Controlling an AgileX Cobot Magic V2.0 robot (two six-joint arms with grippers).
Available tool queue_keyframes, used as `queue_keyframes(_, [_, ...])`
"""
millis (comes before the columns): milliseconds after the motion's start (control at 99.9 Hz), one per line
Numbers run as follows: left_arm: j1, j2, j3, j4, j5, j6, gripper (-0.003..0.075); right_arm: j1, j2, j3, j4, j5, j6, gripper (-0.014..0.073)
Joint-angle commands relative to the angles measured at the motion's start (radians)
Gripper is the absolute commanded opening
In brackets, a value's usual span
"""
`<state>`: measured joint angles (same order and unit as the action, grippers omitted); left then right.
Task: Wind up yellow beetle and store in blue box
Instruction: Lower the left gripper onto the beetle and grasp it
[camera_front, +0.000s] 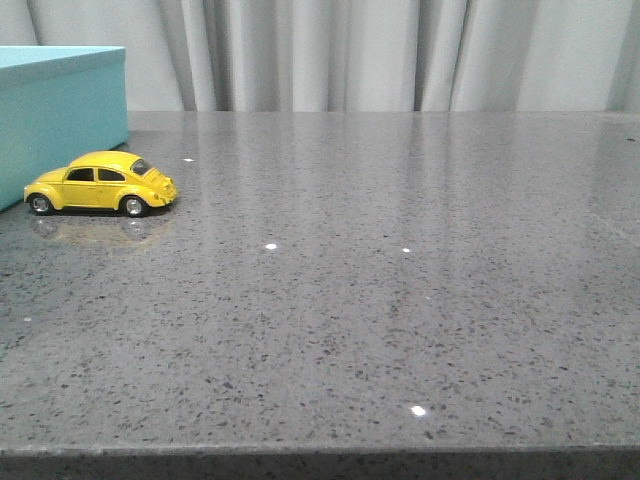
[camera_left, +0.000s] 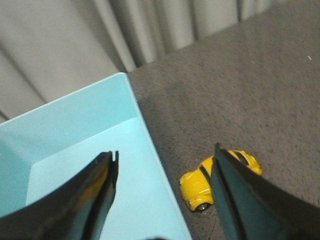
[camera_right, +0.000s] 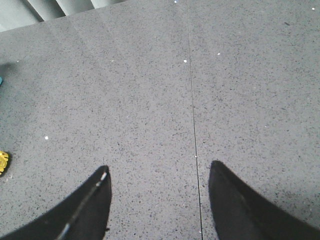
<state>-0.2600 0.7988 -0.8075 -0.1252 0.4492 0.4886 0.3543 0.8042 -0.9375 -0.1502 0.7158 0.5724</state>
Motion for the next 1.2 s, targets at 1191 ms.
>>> queue_keyframes(1191, [-0.105,0.844,-0.602,0.051,0.472,0.568,0.0408,0.000,-0.011,-0.027,-0.007,-0.162,-0.012,0.0436])
